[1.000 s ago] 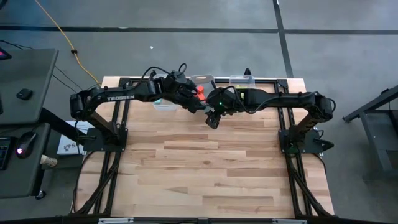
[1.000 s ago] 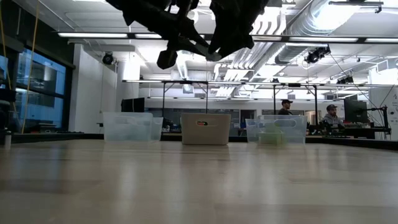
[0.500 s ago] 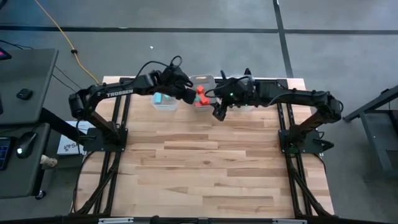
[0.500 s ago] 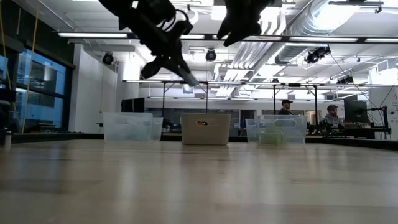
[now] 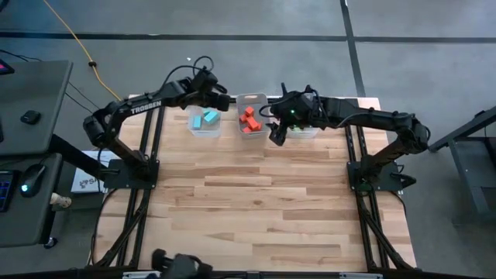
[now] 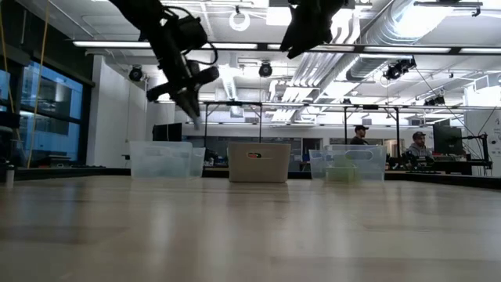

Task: Sort & place blocks by color
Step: Put the small blue rectangular block into the left transparent bin

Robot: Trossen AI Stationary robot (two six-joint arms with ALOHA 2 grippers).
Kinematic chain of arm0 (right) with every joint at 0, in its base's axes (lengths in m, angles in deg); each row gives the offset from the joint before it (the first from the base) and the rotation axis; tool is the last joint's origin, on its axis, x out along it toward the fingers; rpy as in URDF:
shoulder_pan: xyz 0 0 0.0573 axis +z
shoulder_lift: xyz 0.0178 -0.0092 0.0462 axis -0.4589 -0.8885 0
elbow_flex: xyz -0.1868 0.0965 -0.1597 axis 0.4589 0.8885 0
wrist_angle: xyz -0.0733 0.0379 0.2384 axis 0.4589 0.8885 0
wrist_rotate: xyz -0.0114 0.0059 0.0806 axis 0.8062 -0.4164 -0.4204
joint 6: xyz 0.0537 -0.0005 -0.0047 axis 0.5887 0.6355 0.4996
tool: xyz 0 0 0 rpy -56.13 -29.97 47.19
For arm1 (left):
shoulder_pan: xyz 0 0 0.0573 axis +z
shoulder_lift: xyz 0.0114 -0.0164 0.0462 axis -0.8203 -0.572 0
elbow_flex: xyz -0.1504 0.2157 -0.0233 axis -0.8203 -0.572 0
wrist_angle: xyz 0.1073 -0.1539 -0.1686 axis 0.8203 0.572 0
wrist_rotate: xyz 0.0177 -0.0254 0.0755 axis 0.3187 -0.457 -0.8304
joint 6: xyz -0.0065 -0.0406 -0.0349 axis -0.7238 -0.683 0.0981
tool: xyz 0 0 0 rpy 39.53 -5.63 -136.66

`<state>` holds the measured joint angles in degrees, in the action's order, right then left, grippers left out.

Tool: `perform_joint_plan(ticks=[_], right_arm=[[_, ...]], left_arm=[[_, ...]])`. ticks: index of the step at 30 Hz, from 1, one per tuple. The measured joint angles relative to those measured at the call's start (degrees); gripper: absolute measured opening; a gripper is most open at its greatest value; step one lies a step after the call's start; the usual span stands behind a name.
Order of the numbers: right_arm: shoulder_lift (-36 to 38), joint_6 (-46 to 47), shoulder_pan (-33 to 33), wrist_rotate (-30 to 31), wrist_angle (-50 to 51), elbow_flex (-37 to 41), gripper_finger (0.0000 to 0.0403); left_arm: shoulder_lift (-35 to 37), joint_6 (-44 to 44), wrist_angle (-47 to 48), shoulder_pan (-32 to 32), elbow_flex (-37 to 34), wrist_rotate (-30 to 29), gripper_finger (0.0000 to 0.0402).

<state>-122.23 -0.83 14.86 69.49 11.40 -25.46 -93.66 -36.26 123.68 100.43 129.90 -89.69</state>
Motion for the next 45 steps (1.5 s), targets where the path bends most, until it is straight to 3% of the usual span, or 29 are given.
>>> perform_joint_plan(ticks=[5, 15, 25, 32, 45], right_arm=[[0.0, 2.4, -1.8, 2.2, -0.3, 0.0, 0.0227], [-0.1, 7.9, -6.4, 3.6, -0.6, 0.0, 0.0227], [-0.1, 11.2, -8.7, 3.6, -0.6, 0.0, 0.0227], [-0.1, 12.4, -8.9, 3.6, -0.6, 0.0, 0.0227], [-0.1, 14.0, -8.8, 3.7, -0.7, 0.0, 0.0227]], left_arm=[[0.0, 4.1, 2.6, 4.2, 0.0, -2.9, 0.0017], [-4.1, 7.8, 4.5, 11.1, 0.0, -1.5, 0.0017], [-10.4, 9.8, 6.9, 11.3, 0.0, 0.0, 0.0017], [-10.3, 12.5, 6.4, 11.3, 0.0, -6.7, 0.0017], [-13.7, 15.0, 6.5, 12.1, 0.0, -3.7, 0.0017]])
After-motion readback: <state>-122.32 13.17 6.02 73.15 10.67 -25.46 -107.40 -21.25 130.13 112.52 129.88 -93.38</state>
